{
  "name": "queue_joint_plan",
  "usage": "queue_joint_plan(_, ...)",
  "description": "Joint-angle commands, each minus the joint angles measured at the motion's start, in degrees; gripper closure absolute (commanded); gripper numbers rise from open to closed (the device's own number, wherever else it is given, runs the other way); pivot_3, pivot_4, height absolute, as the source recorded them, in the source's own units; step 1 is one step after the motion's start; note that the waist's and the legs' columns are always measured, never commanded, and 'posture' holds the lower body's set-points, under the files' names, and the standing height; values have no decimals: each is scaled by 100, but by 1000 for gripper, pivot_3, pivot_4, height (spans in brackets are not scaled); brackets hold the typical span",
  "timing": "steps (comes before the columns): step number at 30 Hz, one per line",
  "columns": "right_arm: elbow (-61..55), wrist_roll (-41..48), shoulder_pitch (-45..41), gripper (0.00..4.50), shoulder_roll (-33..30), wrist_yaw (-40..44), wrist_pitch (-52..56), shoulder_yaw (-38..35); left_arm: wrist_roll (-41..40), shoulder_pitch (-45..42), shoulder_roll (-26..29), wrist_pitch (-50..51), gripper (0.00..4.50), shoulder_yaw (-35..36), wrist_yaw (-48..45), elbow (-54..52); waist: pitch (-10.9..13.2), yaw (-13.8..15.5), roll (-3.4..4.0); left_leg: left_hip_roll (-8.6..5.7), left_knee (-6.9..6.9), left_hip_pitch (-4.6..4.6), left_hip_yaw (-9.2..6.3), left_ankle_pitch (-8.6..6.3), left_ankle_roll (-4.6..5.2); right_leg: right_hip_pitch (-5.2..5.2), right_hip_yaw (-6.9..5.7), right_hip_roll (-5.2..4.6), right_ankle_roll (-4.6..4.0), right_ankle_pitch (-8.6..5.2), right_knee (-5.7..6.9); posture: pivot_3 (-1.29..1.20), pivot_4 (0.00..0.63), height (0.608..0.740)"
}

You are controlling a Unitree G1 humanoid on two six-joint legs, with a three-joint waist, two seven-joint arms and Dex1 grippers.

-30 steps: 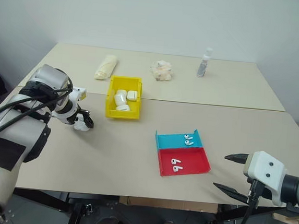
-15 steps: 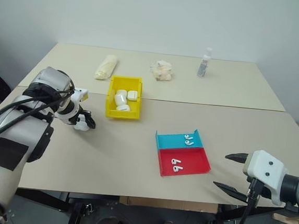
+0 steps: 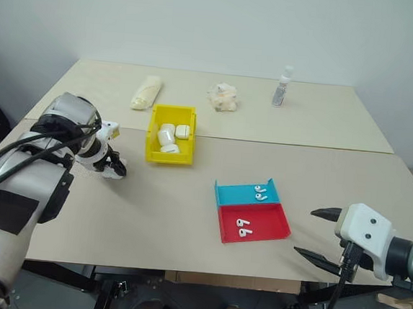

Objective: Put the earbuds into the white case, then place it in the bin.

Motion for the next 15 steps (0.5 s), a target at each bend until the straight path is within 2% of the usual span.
queue_joint_plan(1,-43,157,-201,0,-332,230,128,-233,133,-238,273,-106,1744,161,13,-680,0,-11,-1,0,0,0,0,0,0,0,0,0,0,0,0,0,150,740)
queue_joint_plan(3,56,208,-333,0,-535,408,156,-239,130,-132,388,-91,1744,189,10,-1301,1,-7,-1,0,0,-2,-2,0,0,-2,-1,0,0,0,0,0,150,740)
queue_joint_plan(6,235,299,-655,0,-873,796,13,-142,-179,404,741,-87,1744,566,-159,-3157,1,-11,-1,2,0,-6,-8,1,-1,-4,-2,-1,1,1,-1,0,150,740)
queue_joint_plan(8,375,313,-1018,0,-1157,994,-106,113,-490,1047,869,-147,1744,1191,-137,-4787,1,-22,0,4,-2,-7,-23,1,-1,-8,3,-1,0,1,-1,0,150,740)
queue_joint_plan(11,615,315,-1645,0,-1516,1261,-273,695,-936,2239,814,-833,1744,2001,-156,-6918,-1,-33,3,6,-2,-3,-31,3,-6,-14,18,-4,0,1,2,0,150,740)
queue_joint_plan(12,688,286,-1916,0,-1611,1349,-370,984,-1063,2726,695,-1424,1744,2210,-188,-7486,-2,-42,5,8,1,-6,-35,6,-11,-14,12,-3,0,2,3,0,150,740)
queue_joint_plan(13,755,234,-2193,0,-1691,1428,-447,1291,-1159,3223,466,-2162,1744,2438,-124,-7972,-3,-27,6,9,-1,-3,-32,7,-14,-17,17,-3,-2,3,3,0,150,740)
queue_joint_plan(15,823,46,-2772,0,-1771,1520,-491,1961,-1385,3820,392,-2390,1744,2476,-273,-8617,-3,-15,6,10,-2,3,-29,12,-21,-16,20,-4,-4,4,-4,0,150,740)
